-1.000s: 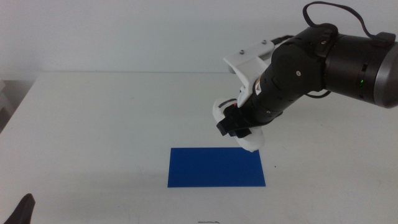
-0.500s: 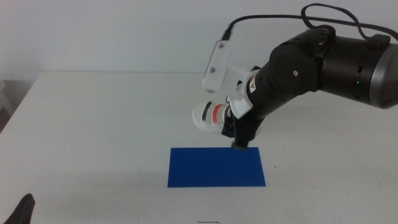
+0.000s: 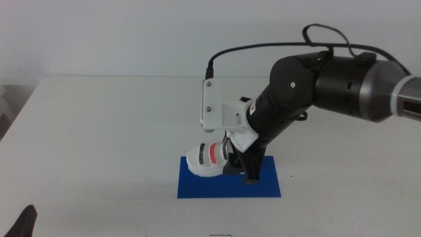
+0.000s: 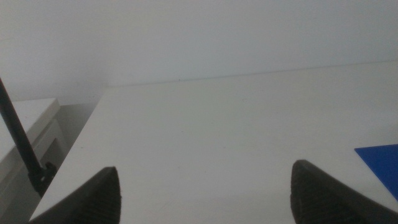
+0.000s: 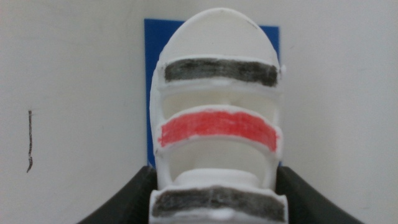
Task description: Use one arm to grab the shoe from the table and place it on the mat.
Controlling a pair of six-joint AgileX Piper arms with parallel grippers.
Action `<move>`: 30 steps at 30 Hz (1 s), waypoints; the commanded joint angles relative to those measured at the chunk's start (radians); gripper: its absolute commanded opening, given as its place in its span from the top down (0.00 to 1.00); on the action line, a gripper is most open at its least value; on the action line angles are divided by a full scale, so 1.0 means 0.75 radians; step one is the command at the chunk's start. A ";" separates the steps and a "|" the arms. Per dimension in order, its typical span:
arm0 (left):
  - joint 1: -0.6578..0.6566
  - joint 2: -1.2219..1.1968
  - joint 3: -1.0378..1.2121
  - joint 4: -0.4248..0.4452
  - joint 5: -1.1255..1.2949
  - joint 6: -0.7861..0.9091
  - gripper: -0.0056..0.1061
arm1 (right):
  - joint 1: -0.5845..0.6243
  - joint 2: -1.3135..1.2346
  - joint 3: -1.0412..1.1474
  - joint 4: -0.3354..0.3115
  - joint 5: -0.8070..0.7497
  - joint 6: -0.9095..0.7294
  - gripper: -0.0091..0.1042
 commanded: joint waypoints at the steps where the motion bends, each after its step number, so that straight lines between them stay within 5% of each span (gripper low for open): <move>1: -0.005 -0.025 -0.004 -0.011 -0.111 -0.020 0.11 | -0.002 -0.042 -0.039 0.026 -0.038 -0.003 0.93; 30: -0.005 -0.025 -0.004 -0.011 -0.111 -0.020 0.11 | -0.101 0.158 -0.094 0.100 -0.080 -0.003 0.92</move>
